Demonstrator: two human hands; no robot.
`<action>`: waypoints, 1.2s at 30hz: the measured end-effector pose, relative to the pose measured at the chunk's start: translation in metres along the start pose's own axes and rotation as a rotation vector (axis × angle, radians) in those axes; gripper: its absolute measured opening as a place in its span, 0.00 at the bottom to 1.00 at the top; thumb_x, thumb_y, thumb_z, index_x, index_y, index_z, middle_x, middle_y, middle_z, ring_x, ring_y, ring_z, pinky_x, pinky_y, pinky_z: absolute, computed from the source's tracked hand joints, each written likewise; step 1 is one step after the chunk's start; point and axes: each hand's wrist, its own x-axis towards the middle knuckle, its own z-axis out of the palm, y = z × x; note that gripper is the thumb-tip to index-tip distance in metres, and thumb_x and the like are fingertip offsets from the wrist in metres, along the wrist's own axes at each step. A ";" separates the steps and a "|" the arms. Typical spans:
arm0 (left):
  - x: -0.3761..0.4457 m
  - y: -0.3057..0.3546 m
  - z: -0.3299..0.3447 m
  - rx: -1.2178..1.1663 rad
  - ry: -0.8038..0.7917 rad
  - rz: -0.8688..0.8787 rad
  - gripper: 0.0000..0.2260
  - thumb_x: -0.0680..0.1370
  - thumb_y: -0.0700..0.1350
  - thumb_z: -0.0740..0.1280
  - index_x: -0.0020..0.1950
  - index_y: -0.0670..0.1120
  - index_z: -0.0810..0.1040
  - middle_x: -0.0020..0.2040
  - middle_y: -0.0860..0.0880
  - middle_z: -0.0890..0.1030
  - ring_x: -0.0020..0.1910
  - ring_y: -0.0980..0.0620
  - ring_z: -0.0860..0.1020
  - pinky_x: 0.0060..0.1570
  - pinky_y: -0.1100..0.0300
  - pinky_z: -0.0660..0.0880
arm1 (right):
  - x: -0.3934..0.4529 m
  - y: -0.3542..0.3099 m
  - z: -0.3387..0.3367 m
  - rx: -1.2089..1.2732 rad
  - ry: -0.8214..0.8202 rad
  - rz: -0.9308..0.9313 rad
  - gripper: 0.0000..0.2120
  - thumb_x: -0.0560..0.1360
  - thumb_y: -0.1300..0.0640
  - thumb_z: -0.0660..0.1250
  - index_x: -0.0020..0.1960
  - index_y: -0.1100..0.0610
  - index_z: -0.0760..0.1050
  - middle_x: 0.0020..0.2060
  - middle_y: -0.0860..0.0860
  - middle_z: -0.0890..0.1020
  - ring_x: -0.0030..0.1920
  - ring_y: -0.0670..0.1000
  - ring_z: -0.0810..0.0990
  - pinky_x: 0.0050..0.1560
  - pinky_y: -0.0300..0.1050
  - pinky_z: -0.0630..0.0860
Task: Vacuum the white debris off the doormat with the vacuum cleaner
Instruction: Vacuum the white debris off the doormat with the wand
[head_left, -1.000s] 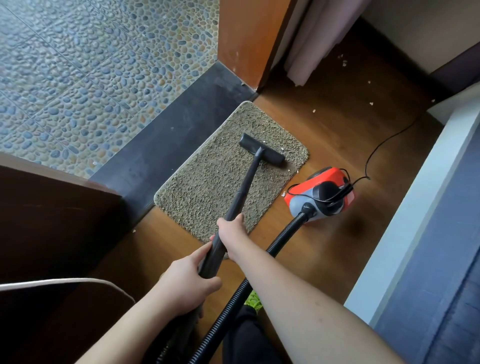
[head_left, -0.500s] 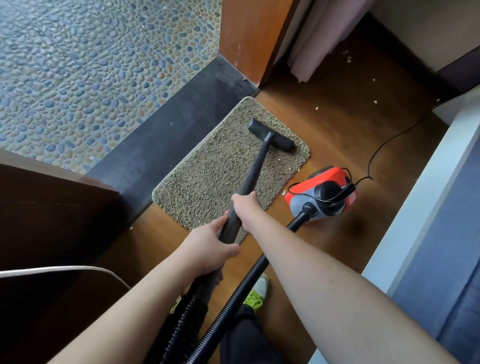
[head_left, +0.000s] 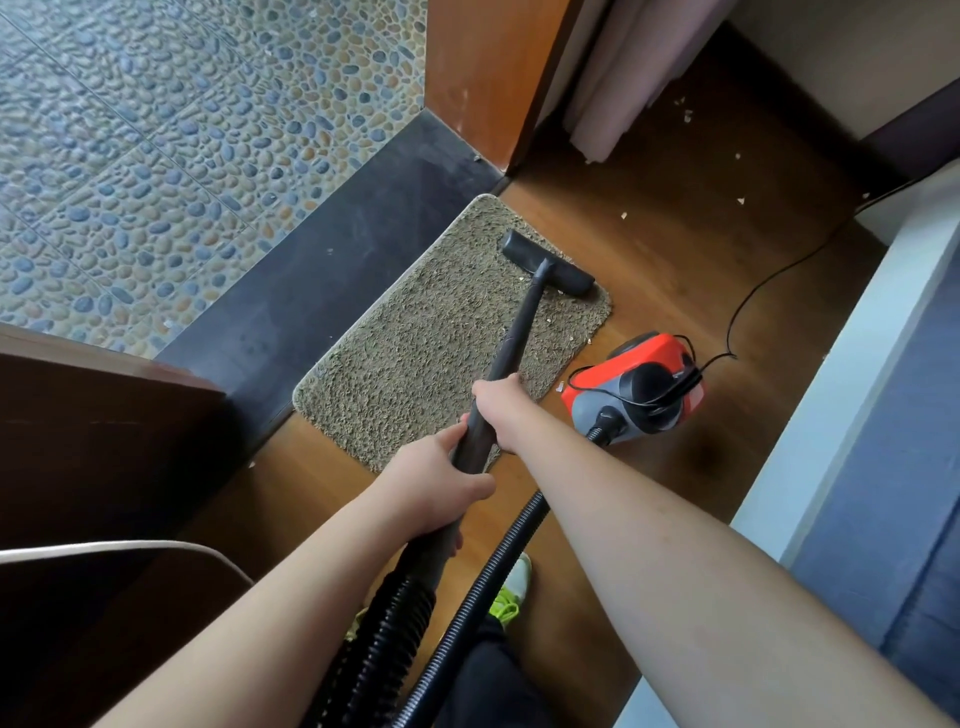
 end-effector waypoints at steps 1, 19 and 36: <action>-0.003 -0.003 0.001 -0.009 -0.001 -0.002 0.37 0.72 0.42 0.67 0.78 0.59 0.59 0.40 0.45 0.82 0.28 0.41 0.83 0.26 0.52 0.80 | -0.002 0.002 0.001 -0.024 0.011 0.013 0.32 0.78 0.55 0.61 0.77 0.52 0.50 0.63 0.59 0.74 0.57 0.59 0.79 0.57 0.57 0.79; -0.060 -0.085 -0.005 0.263 0.077 0.001 0.41 0.60 0.59 0.65 0.75 0.65 0.64 0.42 0.55 0.82 0.39 0.60 0.81 0.45 0.65 0.78 | -0.063 0.066 0.039 -0.008 -0.106 0.114 0.34 0.81 0.54 0.57 0.79 0.44 0.39 0.58 0.54 0.77 0.34 0.50 0.82 0.39 0.48 0.80; -0.077 -0.103 0.007 0.211 0.037 0.037 0.37 0.70 0.49 0.70 0.76 0.65 0.61 0.45 0.56 0.82 0.34 0.61 0.80 0.38 0.71 0.75 | -0.074 0.103 0.035 0.036 -0.080 0.105 0.33 0.82 0.53 0.58 0.80 0.44 0.42 0.55 0.53 0.78 0.34 0.49 0.82 0.41 0.47 0.83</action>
